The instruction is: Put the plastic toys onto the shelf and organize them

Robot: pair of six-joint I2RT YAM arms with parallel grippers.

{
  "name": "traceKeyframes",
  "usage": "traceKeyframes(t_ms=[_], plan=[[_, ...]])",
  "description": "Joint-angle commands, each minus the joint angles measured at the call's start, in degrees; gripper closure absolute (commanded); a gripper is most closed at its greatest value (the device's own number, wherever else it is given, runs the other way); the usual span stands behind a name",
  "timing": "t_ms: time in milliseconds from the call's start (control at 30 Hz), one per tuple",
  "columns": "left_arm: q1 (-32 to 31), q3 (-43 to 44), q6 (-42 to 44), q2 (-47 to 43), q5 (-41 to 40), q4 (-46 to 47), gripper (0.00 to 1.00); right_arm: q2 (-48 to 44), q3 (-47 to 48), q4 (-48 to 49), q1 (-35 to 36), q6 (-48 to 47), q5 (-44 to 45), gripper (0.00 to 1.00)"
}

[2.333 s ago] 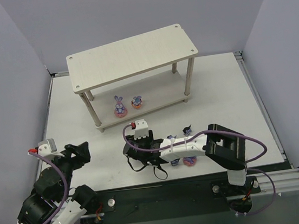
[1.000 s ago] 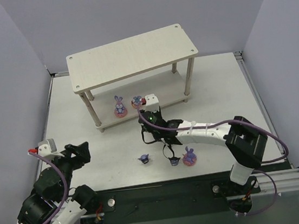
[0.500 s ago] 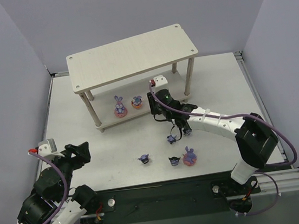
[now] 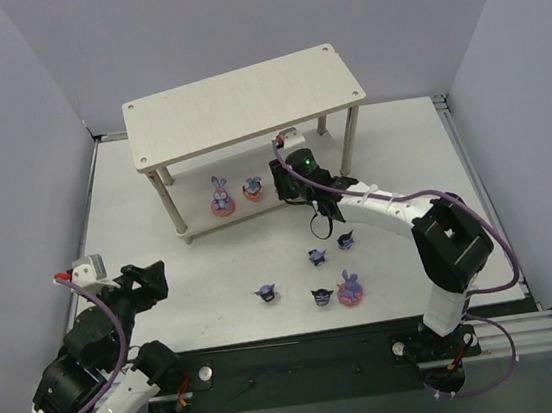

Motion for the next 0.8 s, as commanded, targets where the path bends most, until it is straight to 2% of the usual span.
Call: traceKeyframes(t_ms=[0,467,767], plan=[[-0.1,0.25,0.61,1.04,-0.77,0.67,0.18,0.93,2.47,3.68,-0.86,-1.3,-1.05,0.96],[-0.19,0.25,0.52,1.57,-0.77,0.67,0.18,4.71,3.88,5.44,-2.26,-2.27,-1.83,0.96],[-0.19,0.25,0.52,1.48,-0.68,0.58,0.18,6.82,5.11,6.06,-2.71,-4.28,-1.14,0.88]])
